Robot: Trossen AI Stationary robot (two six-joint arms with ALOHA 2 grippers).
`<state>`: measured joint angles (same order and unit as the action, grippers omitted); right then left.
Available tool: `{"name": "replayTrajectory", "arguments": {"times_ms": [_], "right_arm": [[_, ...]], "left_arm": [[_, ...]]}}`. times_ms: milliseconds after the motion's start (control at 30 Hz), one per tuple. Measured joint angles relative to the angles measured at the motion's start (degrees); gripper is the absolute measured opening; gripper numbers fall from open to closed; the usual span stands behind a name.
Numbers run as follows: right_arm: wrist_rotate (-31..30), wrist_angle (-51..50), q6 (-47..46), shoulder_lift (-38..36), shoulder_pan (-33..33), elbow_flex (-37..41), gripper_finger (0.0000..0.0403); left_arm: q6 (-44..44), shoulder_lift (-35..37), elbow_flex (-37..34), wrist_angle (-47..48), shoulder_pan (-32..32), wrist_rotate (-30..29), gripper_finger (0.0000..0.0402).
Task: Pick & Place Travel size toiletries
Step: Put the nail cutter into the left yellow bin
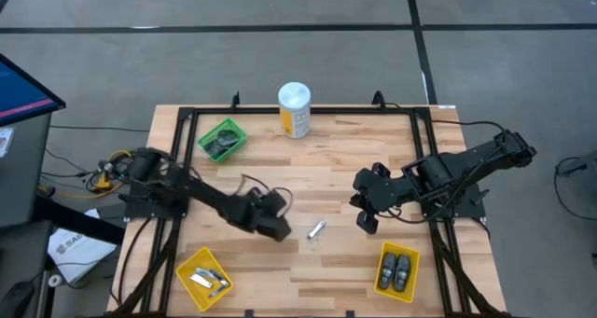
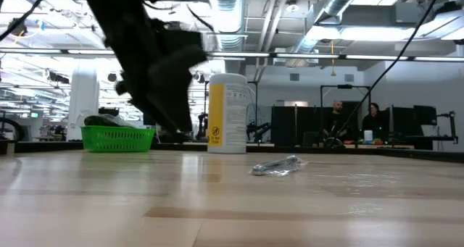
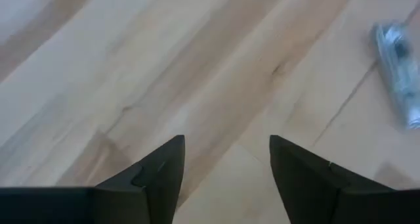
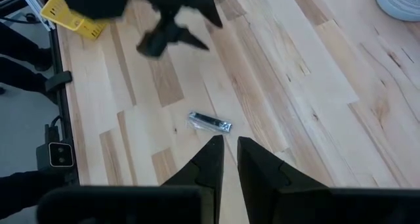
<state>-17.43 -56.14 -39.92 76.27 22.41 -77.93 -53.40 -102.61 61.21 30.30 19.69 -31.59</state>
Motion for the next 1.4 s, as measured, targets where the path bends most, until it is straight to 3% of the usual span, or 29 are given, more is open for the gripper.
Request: {"name": "replayTrajectory", "arguments": {"times_ms": [133, 200, 367, 467, 900, 1400], "right_arm": [[0.00, 0.07, 0.02, 0.00, 0.00, 0.00, 0.0037], [0.00, 0.07, 0.02, 0.01, 0.00, 0.00, 0.0037], [-0.02, 0.07, 0.02, 0.00, -0.02, 0.00, 0.0037], [-0.03, 0.39, 0.02, 0.02, -0.08, 0.00, 0.0037], [-0.17, 1.49, 0.02, 0.02, -0.09, 0.00, 0.0037], [-0.20, 1.42, 1.39, 0.02, -0.09, 0.00, 0.0037]], "left_arm": [[-3.91, 7.96, -5.07, -1.34, 0.15, -1.90, 0.0213], [-4.33, 10.30, -7.71, -6.31, 0.15, -2.65, 0.0213], [6.19, 10.15, -10.83, -30.42, 0.15, -2.28, 0.0213], [12.83, 6.17, -10.29, -37.47, 0.17, -0.96, 0.0213], [23.00, -14.11, 6.36, -38.75, -0.11, 0.59, 0.0213], [17.38, -21.44, 7.80, -37.47, 0.59, 3.31, 0.0207]]}}
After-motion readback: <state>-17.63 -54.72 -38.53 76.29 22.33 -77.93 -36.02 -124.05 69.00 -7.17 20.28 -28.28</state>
